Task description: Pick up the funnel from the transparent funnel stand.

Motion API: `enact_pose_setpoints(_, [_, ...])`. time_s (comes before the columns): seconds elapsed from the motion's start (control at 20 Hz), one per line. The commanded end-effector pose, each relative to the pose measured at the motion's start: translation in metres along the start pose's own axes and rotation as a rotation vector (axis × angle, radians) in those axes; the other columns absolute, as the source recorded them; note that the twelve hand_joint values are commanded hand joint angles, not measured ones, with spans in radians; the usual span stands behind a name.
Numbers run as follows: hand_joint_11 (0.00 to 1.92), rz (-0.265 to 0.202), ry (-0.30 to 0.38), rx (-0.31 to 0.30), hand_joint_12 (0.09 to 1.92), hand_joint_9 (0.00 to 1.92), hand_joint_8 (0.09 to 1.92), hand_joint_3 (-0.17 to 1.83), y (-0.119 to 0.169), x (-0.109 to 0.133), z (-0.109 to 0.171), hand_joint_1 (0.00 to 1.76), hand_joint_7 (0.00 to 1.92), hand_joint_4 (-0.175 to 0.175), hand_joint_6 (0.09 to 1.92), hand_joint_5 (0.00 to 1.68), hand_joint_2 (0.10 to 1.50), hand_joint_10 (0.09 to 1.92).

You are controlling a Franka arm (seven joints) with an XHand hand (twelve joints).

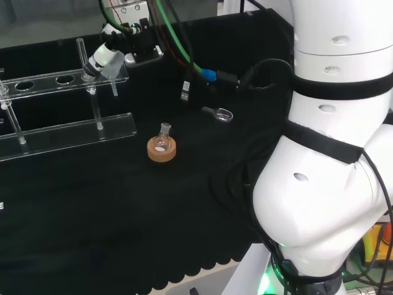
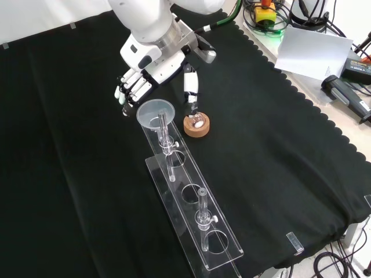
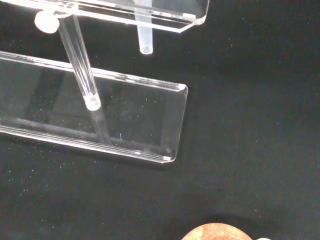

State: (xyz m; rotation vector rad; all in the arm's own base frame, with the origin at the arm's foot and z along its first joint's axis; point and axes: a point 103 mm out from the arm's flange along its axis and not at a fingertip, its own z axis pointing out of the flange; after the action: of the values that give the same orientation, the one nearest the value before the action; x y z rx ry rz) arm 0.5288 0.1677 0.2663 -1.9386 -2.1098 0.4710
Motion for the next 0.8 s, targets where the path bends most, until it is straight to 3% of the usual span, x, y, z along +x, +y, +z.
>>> enact_pose_setpoints(0.05, [0.00, 0.004, -0.010, 0.019, 0.44, 0.00, 0.45, 0.01, 0.005, 0.001, 0.005, 0.40, 0.15, -0.045, 0.09, 0.00, 0.73, 0.60])
enact_pose_setpoints(0.8, [0.00, 0.015, -0.015, 0.032, 0.45, 0.00, 0.49, 0.01, 0.016, -0.003, 0.009, 0.43, 0.19, -0.049, 0.09, 0.01, 0.74, 0.65])
